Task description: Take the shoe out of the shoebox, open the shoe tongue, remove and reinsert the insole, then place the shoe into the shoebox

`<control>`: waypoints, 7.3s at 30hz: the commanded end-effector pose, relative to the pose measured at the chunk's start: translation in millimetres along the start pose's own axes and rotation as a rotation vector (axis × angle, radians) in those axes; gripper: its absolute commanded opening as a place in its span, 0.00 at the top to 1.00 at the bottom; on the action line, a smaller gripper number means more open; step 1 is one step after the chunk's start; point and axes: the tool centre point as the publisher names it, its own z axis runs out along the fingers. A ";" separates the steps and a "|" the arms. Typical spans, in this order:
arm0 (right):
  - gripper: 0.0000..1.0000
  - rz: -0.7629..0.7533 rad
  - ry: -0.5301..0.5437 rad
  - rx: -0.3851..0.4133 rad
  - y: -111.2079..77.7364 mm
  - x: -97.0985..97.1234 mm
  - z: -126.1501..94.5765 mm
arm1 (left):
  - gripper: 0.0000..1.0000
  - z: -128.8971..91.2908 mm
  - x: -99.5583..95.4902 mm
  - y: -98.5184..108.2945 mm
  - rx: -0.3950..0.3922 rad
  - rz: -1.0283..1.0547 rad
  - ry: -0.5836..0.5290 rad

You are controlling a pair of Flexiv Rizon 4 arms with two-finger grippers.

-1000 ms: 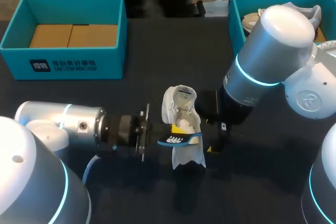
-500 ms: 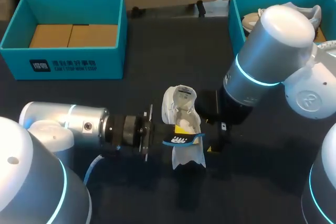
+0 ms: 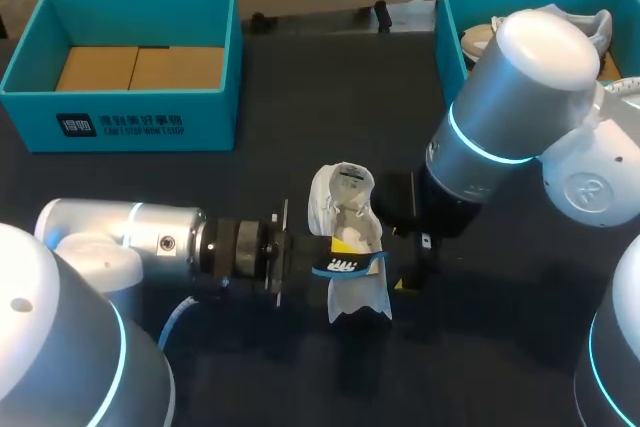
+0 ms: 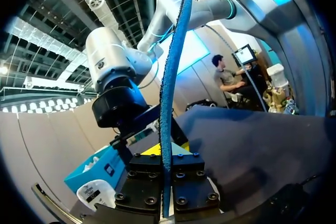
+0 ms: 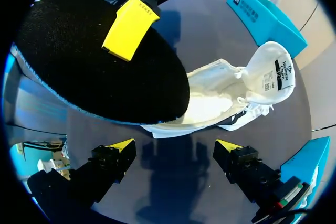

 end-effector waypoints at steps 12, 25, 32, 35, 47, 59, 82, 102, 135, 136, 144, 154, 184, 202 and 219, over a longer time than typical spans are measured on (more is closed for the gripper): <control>0.00 0.001 -0.002 0.003 1.0 0.6 1.4 | 1.00 16.5 -0.4 6.4 0.001 -0.003 0.001; 0.00 0.001 -0.002 0.003 1.0 0.6 1.4 | 1.00 19.2 4.9 18.2 -0.024 -0.037 -0.016; 0.00 0.001 -0.002 0.003 1.0 0.6 1.4 | 1.00 16.5 6.0 24.0 -0.058 -0.025 -0.029; 0.00 0.001 -0.002 0.003 1.0 0.6 1.4 | 1.00 15.9 6.3 27.4 -0.067 -0.022 -0.034; 0.00 0.001 -0.002 0.003 1.0 0.6 1.4 | 1.00 12.2 3.7 47.5 -0.065 -0.049 -0.054; 0.00 0.001 -0.002 0.003 1.0 0.6 1.4 | 1.00 16.7 -2.7 59.3 -0.067 -0.023 -0.069; 0.00 0.001 -0.002 0.003 1.0 0.6 1.4 | 1.00 7.2 -3.9 92.5 -0.215 0.004 -0.077; 0.00 0.001 -0.002 0.003 1.0 0.6 1.4 | 0.70 7.8 -2.6 63.8 -0.178 0.020 -0.084; 0.00 0.001 -0.002 0.003 1.0 0.6 1.4 | 1.00 6.4 -11.5 92.8 -0.193 0.112 -0.021; 0.00 0.001 -0.002 0.003 1.0 0.6 1.4 | 1.00 6.3 -11.5 92.9 -0.193 0.111 -0.021; 0.00 0.001 -0.002 0.003 1.0 0.6 1.4 | 0.87 3.6 -8.5 84.2 -0.180 0.110 -0.022; 0.00 0.001 -0.002 0.003 1.0 0.6 1.4 | 0.64 6.1 -6.1 62.2 -0.164 0.141 -0.022; 0.00 0.001 -0.002 0.003 1.0 0.6 1.4 | 1.00 7.6 -11.8 96.0 -0.276 0.211 -0.018; 0.00 0.001 -0.002 0.003 1.0 0.6 1.4 | 0.76 14.8 -8.3 60.0 -0.212 0.238 -0.036; 0.00 0.001 -0.002 0.003 1.0 0.6 1.4 | 1.00 18.9 -14.3 95.9 -0.277 0.272 -0.051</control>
